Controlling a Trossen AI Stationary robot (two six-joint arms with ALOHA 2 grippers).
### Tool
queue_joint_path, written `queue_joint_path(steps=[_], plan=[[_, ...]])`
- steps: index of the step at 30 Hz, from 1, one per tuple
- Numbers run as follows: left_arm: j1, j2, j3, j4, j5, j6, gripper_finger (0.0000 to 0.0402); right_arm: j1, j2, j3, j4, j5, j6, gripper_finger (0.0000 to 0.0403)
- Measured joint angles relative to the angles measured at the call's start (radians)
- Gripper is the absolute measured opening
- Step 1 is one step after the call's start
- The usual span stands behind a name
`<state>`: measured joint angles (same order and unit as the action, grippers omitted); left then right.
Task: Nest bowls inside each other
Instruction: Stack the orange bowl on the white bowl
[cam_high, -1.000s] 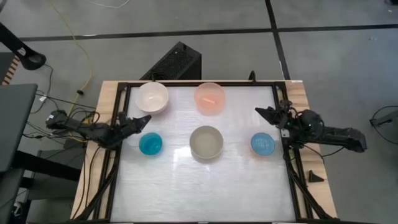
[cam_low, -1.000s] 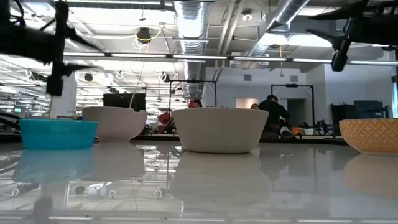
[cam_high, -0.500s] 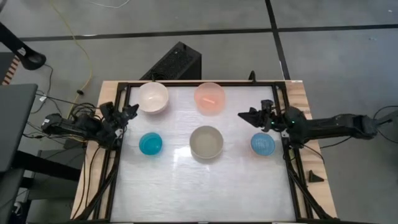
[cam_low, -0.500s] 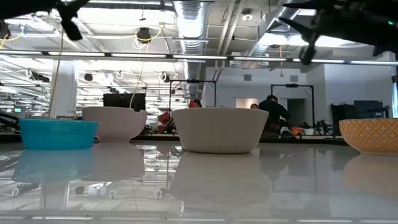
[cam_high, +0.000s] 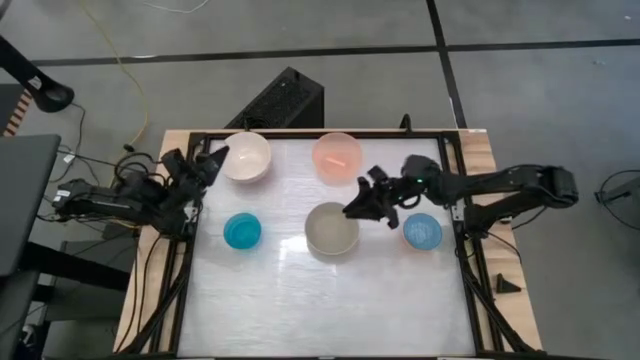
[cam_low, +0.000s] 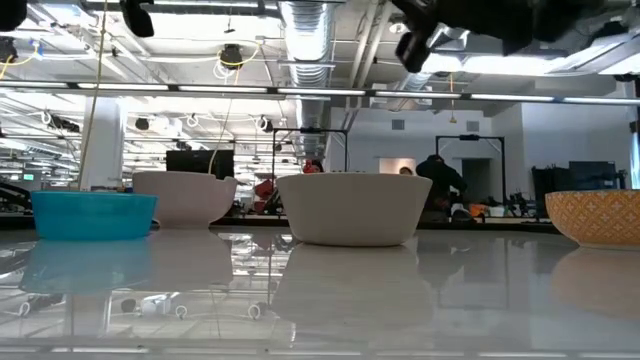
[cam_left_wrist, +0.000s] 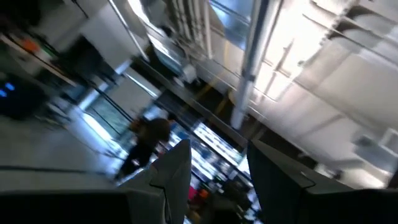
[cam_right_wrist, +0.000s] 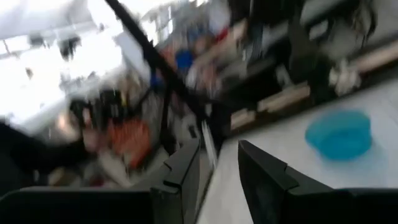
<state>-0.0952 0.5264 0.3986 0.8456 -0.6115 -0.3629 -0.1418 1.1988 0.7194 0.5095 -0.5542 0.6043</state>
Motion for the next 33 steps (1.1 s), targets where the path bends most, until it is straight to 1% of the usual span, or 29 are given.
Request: queue_joint_path(steps=[2, 5, 8, 10, 13, 15, 18, 20, 24, 28, 33], plan=[[0.0, -0.002, 0.007, 0.001, -0.011, 0.047, 0.0145, 0.008, 0.016, 0.049, -0.144, -0.016, -0.086, 0.0141], [0.0, -0.003, 0.007, -0.003, -0.01, 0.054, 0.0145, 0.013, 0.021, 0.113, -0.347, -0.016, -0.228, 0.0141], [-0.001, -0.003, 0.007, -0.033, 0.008, 0.02, 0.0145, 0.018, 0.016, 0.156, -0.482, -0.003, -0.341, 0.0145], [-0.001, -0.003, 0.007, -0.076, 0.017, -0.016, 0.0145, 0.021, 0.015, 0.163, -0.536, -0.001, -0.382, 0.0155], [-0.001, -0.002, 0.007, -0.136, 0.023, -0.069, 0.0145, 0.023, 0.016, 0.164, -0.569, 0.027, -0.436, 0.0177], [-0.001, 0.006, 0.007, -0.164, 0.023, -0.094, 0.0145, 0.023, 0.023, 0.165, -0.579, 0.101, -0.482, 0.0195], [-0.001, 0.02, 0.007, -0.17, 0.023, -0.103, 0.0145, 0.005, 0.056, 0.165, -0.593, 0.245, -0.548, 0.0219], [-0.001, 0.033, 0.007, -0.17, 0.023, -0.109, 0.0145, -0.031, 0.09, 0.165, -0.592, 0.295, -0.545, 0.0228], [-0.001, 0.055, 0.006, -0.171, 0.023, -0.12, 0.0145, -0.121, 0.191, 0.164, -0.582, 0.296, -0.547, 0.0231], [-0.001, 0.072, 0.006, -0.17, 0.022, -0.121, 0.0145, -0.194, 0.272, 0.167, -0.496, 0.299, -0.597, 0.0225], [-0.001, 0.077, 0.006, -0.163, 0.016, -0.129, 0.0145, -0.275, 0.361, 0.235, -0.493, 0.298, -0.652, 0.0221]])
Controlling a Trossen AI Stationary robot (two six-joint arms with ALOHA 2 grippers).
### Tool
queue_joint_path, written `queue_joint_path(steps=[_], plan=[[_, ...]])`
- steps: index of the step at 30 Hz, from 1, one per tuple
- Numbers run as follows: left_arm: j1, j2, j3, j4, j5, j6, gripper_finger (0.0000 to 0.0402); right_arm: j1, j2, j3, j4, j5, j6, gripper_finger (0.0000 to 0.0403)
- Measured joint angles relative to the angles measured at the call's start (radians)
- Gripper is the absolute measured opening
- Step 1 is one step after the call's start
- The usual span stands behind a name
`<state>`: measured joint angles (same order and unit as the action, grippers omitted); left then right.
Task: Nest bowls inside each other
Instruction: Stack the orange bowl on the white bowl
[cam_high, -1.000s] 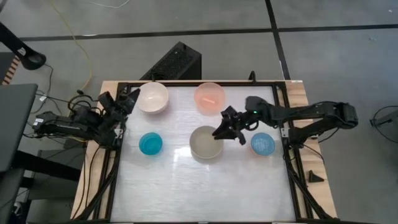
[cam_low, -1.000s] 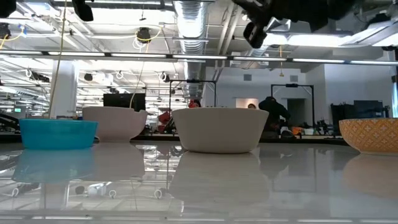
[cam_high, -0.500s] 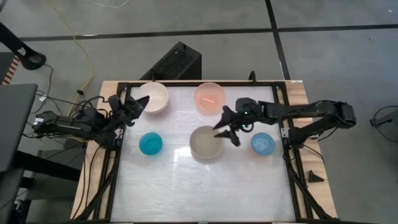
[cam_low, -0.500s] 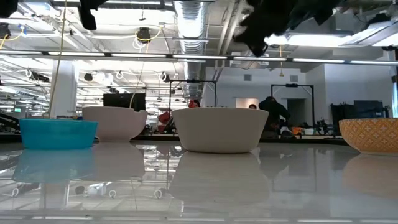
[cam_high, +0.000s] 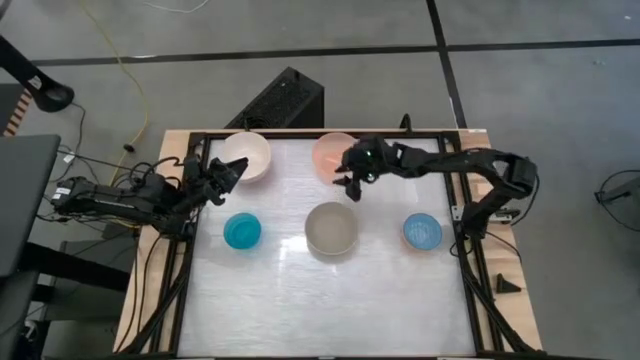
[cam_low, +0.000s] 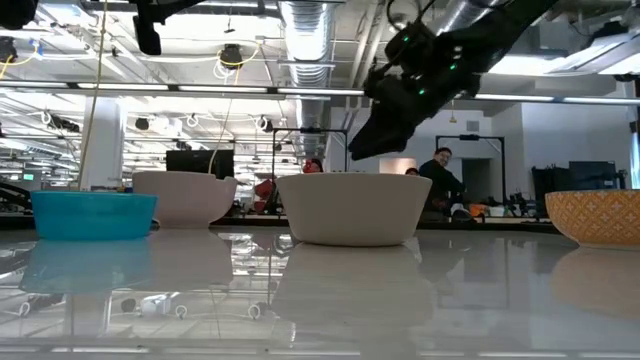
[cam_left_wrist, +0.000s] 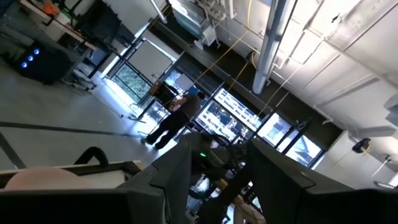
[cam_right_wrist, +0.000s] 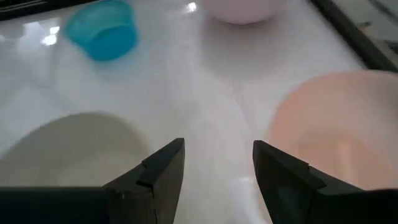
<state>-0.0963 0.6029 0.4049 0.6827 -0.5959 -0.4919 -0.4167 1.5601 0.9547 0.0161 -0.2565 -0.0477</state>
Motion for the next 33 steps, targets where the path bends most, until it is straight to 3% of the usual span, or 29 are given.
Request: queue_joint_path(steps=[8, 18, 22, 28, 33], plan=[[0.001, 0.006, 0.0, 0.011, -0.027, 0.015, 0.0145, -0.072, 0.201, 0.163, -0.164, -0.097, -0.066, 0.0221], [0.001, 0.006, 0.0, 0.016, -0.037, 0.014, 0.0145, -0.069, 0.407, 0.367, -0.402, 0.006, -0.124, 0.0209], [0.001, 0.006, 0.0, 0.013, -0.041, 0.013, 0.0145, -0.069, 0.442, 0.405, -0.44, -0.001, -0.105, 0.016], [0.002, 0.006, 0.0, -0.046, -0.104, 0.017, 0.0145, -0.071, 0.416, 0.417, -0.41, -0.031, -0.085, 0.0038], [0.034, 0.006, 0.0, -0.155, -0.149, 0.017, 0.0145, -0.078, 0.361, 0.41, -0.393, -0.114, -0.042, 0.0034]])
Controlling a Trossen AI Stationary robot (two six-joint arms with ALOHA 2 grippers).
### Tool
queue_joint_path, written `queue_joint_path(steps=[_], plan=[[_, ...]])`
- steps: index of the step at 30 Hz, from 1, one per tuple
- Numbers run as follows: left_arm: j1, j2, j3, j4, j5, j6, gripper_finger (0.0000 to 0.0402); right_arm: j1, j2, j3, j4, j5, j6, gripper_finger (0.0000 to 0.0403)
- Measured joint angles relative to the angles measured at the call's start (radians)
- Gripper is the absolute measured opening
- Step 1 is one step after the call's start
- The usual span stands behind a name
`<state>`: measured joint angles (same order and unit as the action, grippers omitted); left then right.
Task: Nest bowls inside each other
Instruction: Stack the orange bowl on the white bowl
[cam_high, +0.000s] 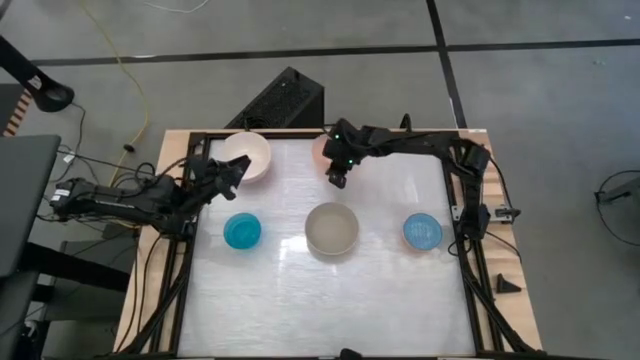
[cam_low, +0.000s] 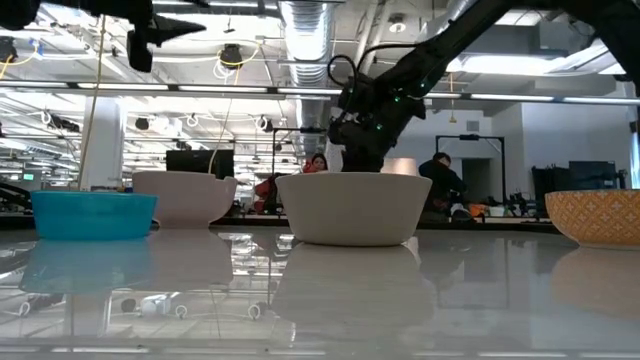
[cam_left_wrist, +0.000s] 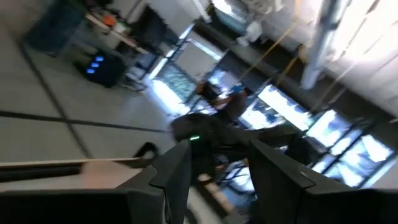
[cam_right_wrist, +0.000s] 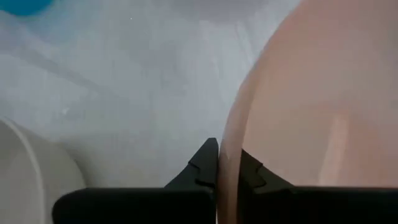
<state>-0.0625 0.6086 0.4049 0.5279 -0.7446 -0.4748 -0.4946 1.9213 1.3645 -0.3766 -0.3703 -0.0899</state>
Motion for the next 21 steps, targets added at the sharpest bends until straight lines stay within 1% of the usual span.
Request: queue_joint_path(steps=[6, 10, 13, 16, 20, 21], plan=[[0.107, 0.0, 0.0, -0.192, -0.011, -0.019, 0.0145, -0.005, -0.119, -0.001, 0.079, -0.105, 0.134, 0.0034], [0.211, 0.0, 0.0, -0.341, 0.011, -0.057, 0.0142, -0.007, -0.205, -0.001, 0.121, -0.116, 0.182, 0.0034], [0.301, 0.001, 0.0, -0.414, 0.074, -0.061, 0.0128, -0.005, -0.267, -0.001, 0.128, -0.118, 0.2, 0.0034], [0.393, 0.012, 0.002, -0.459, 0.172, -0.038, 0.0098, -0.004, -0.323, -0.001, 0.125, -0.119, 0.224, 0.0034], [0.519, 0.089, 0.068, -0.593, 0.304, 0.002, 0.0025, -0.005, -0.397, -0.001, 0.126, -0.111, 0.245, 0.0034], [0.547, 0.12, 0.093, -0.621, 0.34, 0.022, 0.0013, -0.005, -0.413, -0.001, 0.126, -0.106, 0.25, 0.0034]])
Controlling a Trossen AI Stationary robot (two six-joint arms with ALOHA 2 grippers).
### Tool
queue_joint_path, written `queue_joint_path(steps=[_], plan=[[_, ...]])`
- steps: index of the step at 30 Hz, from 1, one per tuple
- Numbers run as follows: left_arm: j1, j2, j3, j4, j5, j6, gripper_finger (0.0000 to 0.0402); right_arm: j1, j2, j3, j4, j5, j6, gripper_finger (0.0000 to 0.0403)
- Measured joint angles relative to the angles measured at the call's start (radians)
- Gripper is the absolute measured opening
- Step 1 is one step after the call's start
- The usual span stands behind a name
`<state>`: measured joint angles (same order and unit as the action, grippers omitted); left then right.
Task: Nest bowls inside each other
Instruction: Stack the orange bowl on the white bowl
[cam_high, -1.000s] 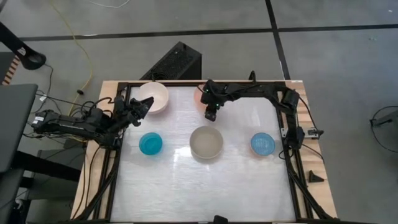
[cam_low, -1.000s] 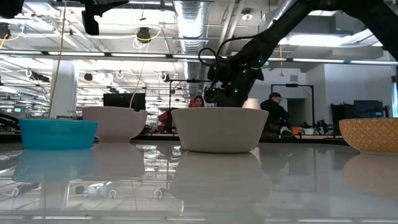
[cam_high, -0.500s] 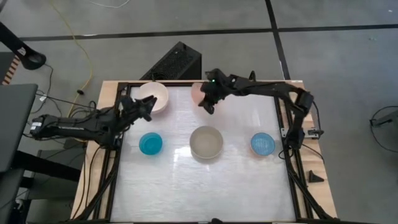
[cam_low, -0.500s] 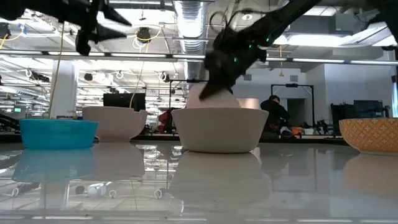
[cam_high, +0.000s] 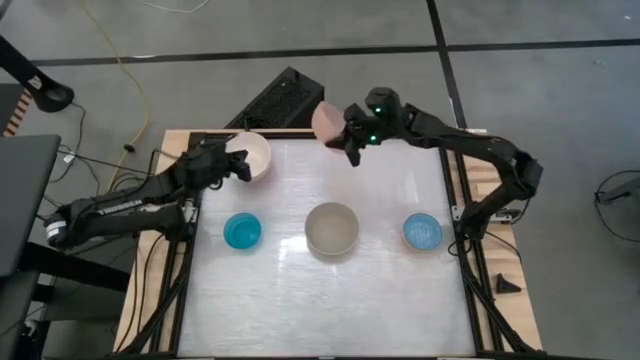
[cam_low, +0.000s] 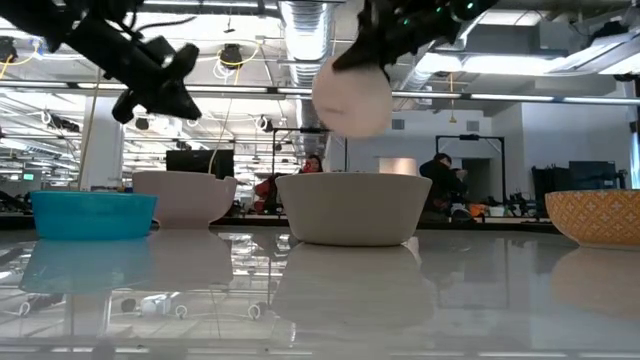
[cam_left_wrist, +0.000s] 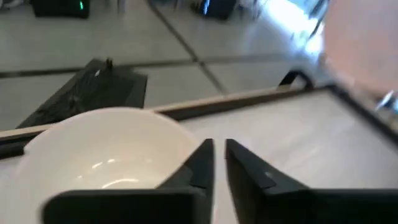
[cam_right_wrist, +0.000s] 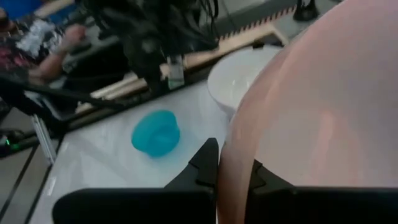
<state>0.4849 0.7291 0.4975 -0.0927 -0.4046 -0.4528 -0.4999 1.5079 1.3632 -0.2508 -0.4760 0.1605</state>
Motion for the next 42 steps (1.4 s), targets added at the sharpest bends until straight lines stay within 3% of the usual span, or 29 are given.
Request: queue_joint_path(steps=[4, 13, 18, 27, 32, 42], plan=[[0.092, 0.168, 0.129, -0.129, 0.069, 0.089, 0.0002, 0.001, -0.05, 0.0, 0.0, 0.002, 0.019, 0.0034], [0.196, 0.618, 0.448, -0.445, 0.04, 0.242, 0.0, 0.001, -0.141, 0.0, -0.017, 0.012, 0.027, 0.0034], [0.246, 0.823, 0.539, -0.574, 0.178, 0.233, 0.0, 0.001, -0.19, 0.0, -0.072, 0.043, 0.008, 0.0034], [0.202, 0.945, 0.559, -0.482, 0.401, 0.21, 0.0, 0.001, -0.272, 0.0, -0.208, 0.109, -0.046, 0.0034], [0.102, 0.96, 0.558, -0.349, 0.512, 0.153, 0.0, 0.001, -0.311, 0.0, -0.269, 0.136, -0.063, 0.0034], [-0.079, 0.959, 0.574, 0.012, 0.523, -0.026, 0.0, 0.001, -0.339, 0.0, -0.332, 0.143, -0.082, 0.0034]])
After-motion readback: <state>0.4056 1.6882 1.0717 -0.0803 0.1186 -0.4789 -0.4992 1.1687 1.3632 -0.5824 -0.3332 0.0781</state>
